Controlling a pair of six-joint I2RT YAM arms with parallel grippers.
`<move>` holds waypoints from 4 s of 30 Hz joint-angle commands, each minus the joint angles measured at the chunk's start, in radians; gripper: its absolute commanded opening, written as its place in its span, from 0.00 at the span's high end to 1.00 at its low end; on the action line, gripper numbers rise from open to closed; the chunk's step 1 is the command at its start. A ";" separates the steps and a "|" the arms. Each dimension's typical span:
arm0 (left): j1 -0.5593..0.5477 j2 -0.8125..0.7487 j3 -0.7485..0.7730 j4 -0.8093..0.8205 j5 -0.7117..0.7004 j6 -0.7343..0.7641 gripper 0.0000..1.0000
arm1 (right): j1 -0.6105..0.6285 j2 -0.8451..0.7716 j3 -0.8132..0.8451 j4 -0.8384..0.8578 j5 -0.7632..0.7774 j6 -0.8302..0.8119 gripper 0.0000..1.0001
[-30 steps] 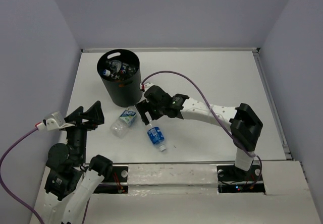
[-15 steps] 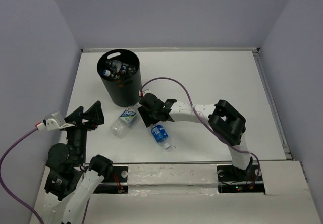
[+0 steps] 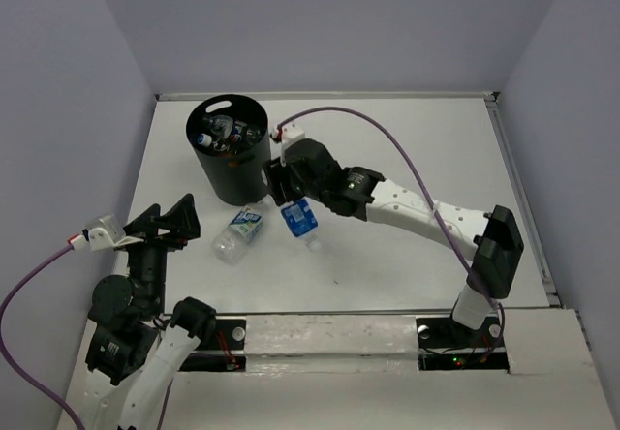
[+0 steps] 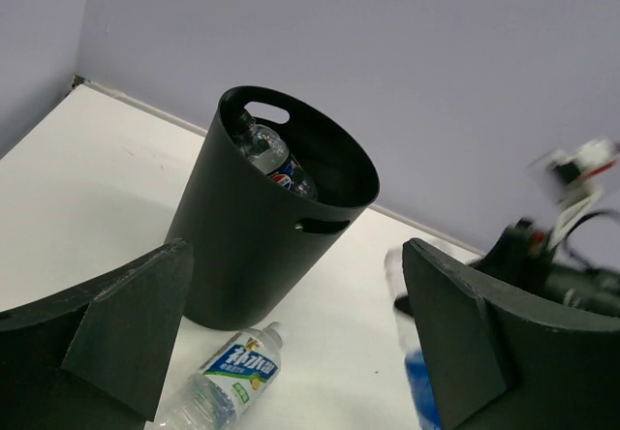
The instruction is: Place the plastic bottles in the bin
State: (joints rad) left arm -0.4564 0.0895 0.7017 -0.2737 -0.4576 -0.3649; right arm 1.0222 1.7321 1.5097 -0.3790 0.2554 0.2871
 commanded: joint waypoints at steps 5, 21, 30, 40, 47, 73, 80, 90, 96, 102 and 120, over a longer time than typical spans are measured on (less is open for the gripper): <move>0.004 -0.007 0.005 0.037 -0.006 0.004 0.01 | 0.007 0.072 0.404 0.440 -0.008 -0.314 0.62; -0.018 0.003 0.007 0.033 -0.009 0.000 0.01 | -0.080 0.603 1.003 0.724 -0.205 -0.419 0.62; -0.022 0.000 0.008 0.037 -0.013 0.004 0.01 | -0.093 0.589 0.837 0.657 -0.343 -0.396 0.57; -0.019 0.007 0.010 0.039 -0.023 0.006 0.01 | -0.093 0.632 0.868 0.542 -0.423 -0.388 0.02; -0.013 0.024 0.009 0.039 -0.023 0.007 0.01 | -0.093 0.539 0.870 0.509 -0.320 -0.287 0.00; 0.001 0.000 0.004 0.044 0.010 0.006 0.01 | 0.041 0.136 -0.309 0.722 0.255 0.718 0.00; -0.018 0.007 0.002 0.048 0.019 0.009 0.01 | 0.059 0.270 -0.198 0.675 0.209 0.768 0.00; -0.019 -0.005 0.002 0.045 0.014 0.006 0.01 | 0.059 0.405 -0.051 0.508 0.206 0.759 0.00; -0.021 -0.007 0.002 0.044 0.014 0.006 0.01 | 0.068 0.448 0.021 0.399 0.194 0.698 0.00; -0.019 -0.008 0.002 0.042 0.011 0.006 0.01 | 0.068 0.437 0.008 0.381 0.156 0.572 0.12; -0.008 0.004 0.004 0.042 0.010 0.000 0.01 | -0.039 0.066 -0.249 0.143 -0.051 0.221 0.00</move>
State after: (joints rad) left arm -0.4698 0.0914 0.7017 -0.2733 -0.4461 -0.3653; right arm 0.9691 1.8385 1.2358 -0.1127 0.2550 0.5873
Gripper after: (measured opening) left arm 0.989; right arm 0.994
